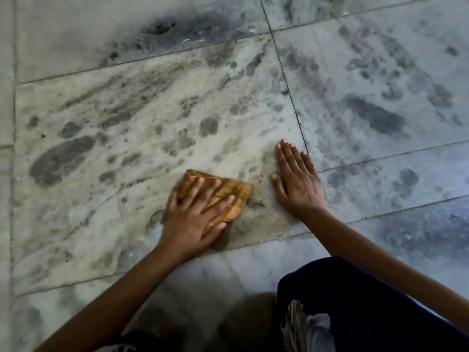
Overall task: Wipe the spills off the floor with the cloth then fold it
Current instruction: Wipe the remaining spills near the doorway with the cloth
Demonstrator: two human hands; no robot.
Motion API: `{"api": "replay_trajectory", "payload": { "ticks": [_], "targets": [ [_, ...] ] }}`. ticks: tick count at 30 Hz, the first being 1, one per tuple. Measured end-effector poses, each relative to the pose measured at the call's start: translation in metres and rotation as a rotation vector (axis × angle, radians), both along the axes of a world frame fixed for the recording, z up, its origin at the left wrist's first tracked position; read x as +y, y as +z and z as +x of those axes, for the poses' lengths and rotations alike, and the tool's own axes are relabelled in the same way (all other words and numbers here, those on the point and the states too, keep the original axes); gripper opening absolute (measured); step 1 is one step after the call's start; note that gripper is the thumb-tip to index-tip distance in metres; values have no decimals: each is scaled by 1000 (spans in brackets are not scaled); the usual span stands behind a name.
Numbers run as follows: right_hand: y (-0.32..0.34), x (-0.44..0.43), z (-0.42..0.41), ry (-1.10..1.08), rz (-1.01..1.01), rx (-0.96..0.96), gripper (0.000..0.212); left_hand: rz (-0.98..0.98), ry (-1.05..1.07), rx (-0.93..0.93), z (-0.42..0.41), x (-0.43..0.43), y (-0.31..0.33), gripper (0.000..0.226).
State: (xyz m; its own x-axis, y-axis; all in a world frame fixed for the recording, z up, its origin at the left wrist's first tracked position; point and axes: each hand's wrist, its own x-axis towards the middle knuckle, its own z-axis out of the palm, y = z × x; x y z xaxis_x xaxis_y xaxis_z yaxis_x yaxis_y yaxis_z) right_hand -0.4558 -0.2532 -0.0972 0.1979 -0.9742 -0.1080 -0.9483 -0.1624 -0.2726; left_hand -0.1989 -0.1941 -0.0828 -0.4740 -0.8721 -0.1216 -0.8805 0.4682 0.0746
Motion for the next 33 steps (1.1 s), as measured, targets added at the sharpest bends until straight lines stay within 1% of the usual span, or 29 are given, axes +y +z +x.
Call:
{"api": "replay_trajectory", "payload": {
  "ticks": [2, 4, 6, 8, 9, 10, 13, 15, 16, 18, 20, 23, 26, 29, 31, 32, 33],
  "targets": [
    [-1, 0, 0, -2, 3, -4, 66, -9, 103, -1, 29, -17, -1, 57],
    [-2, 0, 0, -2, 1, -6, 66, 6, 298, -20, 53, -49, 1, 59],
    [-2, 0, 0, 0, -5, -3, 66, 16, 508, 10, 57, -89, 10, 61],
    [-2, 0, 1, 2, -3, -9, 65, 75, 651, 38, 39, -120, 15, 58],
    [-2, 0, 2, 5, 2, -11, 65, 111, 657, 43, 24, -126, 16, 57],
    [-2, 1, 1, 4, 4, -10, 65, 132, 615, 46, 8, -125, 16, 57],
    [0, 0, 0, 2, -6, -6, 66, 120, 346, -14, -33, -90, 10, 61],
    [0, 0, -1, 2, -8, -6, 66, 105, 190, -45, -34, -73, 9, 65],
    [-1, 1, -1, 1, -8, -6, 66, 108, 165, -38, -25, -74, 11, 67],
    [-1, 1, 0, 0, -11, -6, 66, 107, 222, -1, 1, -87, 11, 67],
    [-2, 1, 1, -3, -1, -5, 67, 94, 384, 35, 36, -101, 10, 60],
    [-1, 1, 1, 4, 2, 10, 67, 86, 621, 9, 83, -107, 19, 54],
    [1, -1, 2, 5, 19, -6, 71, 4, 655, -1, 96, -95, 30, 49],
    [6, 0, 11, -30, 30, -58, 75, -23, 625, 27, 81, -68, 35, 44],
    [11, -2, 20, -27, 41, -95, 78, 4, 609, 101, 74, -49, 35, 42],
    [14, -2, 25, -13, 47, -112, 80, 30, 628, 194, 72, -42, 35, 41],
    [18, -3, 32, 7, 47, -128, 81, 67, 688, 328, 72, -38, 40, 40]
  ]
}}
